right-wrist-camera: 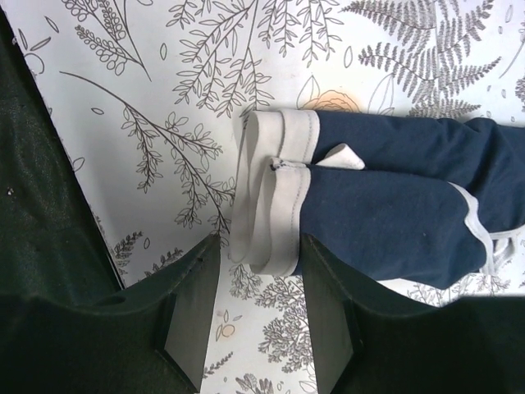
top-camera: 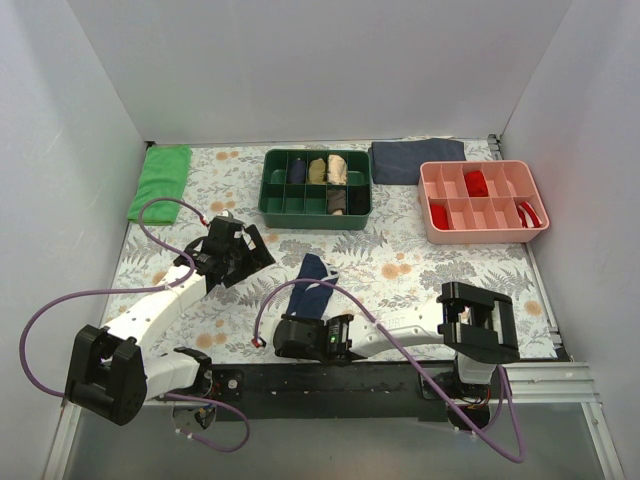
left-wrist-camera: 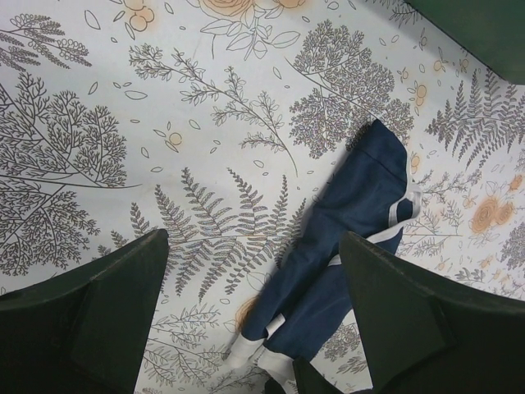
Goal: Roll the underwear
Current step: Roll the underwear to the center of the board.
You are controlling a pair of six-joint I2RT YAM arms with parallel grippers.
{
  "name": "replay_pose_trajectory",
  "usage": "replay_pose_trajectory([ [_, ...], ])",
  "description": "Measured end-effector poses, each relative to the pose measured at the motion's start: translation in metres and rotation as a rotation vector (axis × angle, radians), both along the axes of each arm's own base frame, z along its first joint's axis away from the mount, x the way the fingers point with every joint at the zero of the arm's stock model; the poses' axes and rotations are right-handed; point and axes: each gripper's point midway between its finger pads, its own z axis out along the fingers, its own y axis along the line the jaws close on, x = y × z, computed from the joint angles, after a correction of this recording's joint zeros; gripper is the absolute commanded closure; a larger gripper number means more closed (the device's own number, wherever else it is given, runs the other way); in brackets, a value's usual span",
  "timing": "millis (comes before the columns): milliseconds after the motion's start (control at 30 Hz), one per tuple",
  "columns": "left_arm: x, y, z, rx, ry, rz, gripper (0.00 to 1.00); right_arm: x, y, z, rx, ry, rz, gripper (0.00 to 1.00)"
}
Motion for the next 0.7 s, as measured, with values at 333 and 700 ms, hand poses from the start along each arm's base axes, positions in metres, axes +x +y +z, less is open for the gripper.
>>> replay_pose_trajectory([
  [333,0.000,-0.001,0.001,-0.004,-0.002,-0.002,0.15,0.004,0.010,-0.004,0.042,-0.023,-0.009,0.53],
  [700,-0.001,-0.002,0.002,-0.013,-0.004,-0.009,0.15,0.006,0.014,-0.006,0.071,-0.037,-0.026,0.50],
])
